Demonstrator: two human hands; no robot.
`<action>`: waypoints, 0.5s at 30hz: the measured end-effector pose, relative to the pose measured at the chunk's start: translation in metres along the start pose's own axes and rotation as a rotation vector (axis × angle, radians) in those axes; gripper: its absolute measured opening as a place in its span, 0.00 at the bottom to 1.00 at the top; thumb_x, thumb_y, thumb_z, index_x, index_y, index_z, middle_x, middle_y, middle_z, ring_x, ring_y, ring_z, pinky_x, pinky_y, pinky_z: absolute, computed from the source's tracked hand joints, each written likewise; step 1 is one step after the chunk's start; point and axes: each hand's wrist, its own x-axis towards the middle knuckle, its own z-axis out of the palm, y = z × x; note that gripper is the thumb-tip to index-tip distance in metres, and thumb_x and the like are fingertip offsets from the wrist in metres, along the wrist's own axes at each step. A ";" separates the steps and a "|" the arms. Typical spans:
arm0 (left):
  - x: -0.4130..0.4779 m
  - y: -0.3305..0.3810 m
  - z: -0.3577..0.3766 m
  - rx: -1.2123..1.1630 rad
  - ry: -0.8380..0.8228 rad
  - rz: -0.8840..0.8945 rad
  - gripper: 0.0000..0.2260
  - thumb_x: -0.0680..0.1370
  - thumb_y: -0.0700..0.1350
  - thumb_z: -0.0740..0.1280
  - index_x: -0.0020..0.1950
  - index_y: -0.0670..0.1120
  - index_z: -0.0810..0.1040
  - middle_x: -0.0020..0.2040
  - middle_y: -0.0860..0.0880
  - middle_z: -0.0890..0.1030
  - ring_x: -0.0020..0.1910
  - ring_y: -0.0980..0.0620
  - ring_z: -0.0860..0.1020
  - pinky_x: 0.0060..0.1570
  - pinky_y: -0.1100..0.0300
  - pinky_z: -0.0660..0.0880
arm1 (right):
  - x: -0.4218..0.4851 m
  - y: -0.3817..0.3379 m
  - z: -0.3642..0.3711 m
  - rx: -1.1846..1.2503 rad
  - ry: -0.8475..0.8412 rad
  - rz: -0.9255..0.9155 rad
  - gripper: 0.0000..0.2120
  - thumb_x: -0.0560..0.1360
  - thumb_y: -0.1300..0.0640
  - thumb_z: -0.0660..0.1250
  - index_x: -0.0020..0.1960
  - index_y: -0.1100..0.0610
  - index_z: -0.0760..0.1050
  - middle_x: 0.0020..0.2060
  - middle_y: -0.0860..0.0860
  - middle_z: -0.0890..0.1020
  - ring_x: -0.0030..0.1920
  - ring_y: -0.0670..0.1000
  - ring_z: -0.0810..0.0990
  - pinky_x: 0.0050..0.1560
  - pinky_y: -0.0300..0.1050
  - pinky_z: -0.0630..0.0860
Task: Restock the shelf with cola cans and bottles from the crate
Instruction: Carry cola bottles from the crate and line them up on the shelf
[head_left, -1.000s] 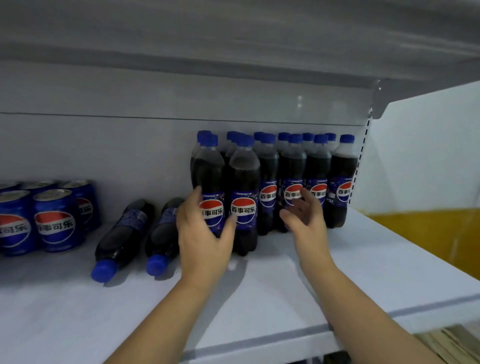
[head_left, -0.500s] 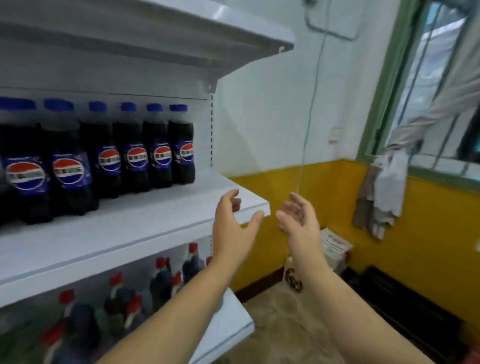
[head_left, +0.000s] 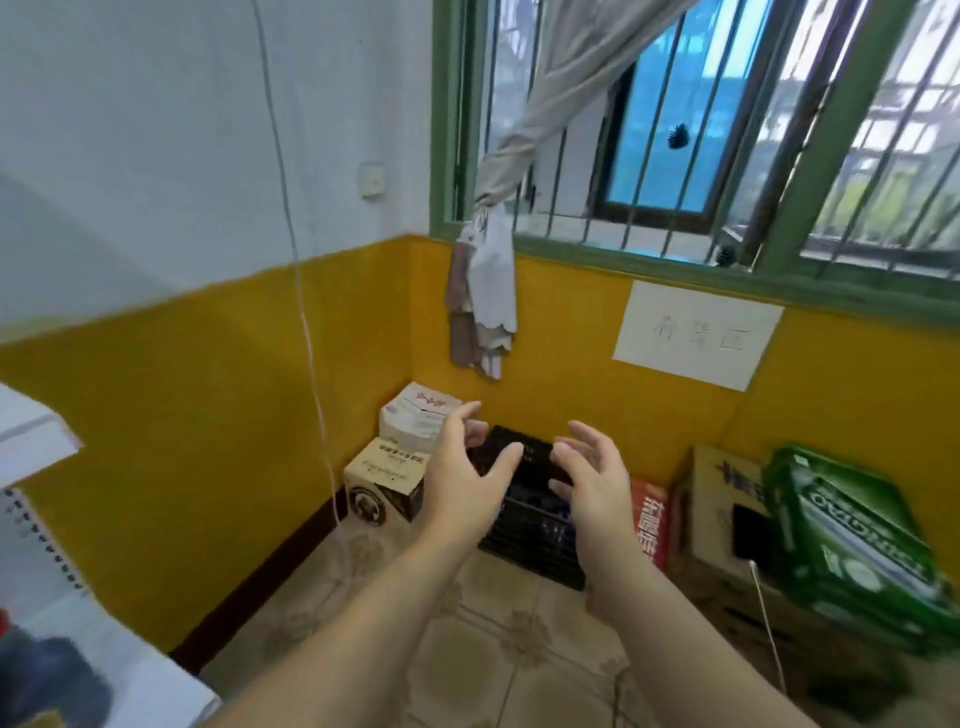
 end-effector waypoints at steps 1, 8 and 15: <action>0.015 -0.007 0.010 -0.006 -0.021 0.000 0.24 0.74 0.48 0.70 0.67 0.51 0.66 0.53 0.57 0.72 0.56 0.59 0.71 0.56 0.63 0.69 | 0.016 0.006 -0.002 -0.010 0.020 0.002 0.11 0.78 0.57 0.62 0.60 0.49 0.70 0.53 0.47 0.77 0.55 0.49 0.76 0.54 0.48 0.75; 0.156 -0.062 0.056 0.001 -0.154 -0.018 0.22 0.74 0.49 0.70 0.66 0.51 0.68 0.54 0.54 0.75 0.58 0.56 0.73 0.59 0.57 0.72 | 0.148 0.037 0.024 -0.047 0.127 0.042 0.11 0.77 0.58 0.63 0.59 0.50 0.72 0.52 0.48 0.78 0.55 0.48 0.77 0.56 0.49 0.76; 0.282 -0.093 0.113 0.043 -0.302 0.001 0.21 0.74 0.49 0.70 0.65 0.51 0.68 0.54 0.54 0.74 0.55 0.57 0.72 0.48 0.67 0.67 | 0.263 0.069 0.022 -0.088 0.228 0.123 0.11 0.77 0.59 0.63 0.58 0.50 0.74 0.52 0.48 0.78 0.54 0.48 0.77 0.53 0.45 0.77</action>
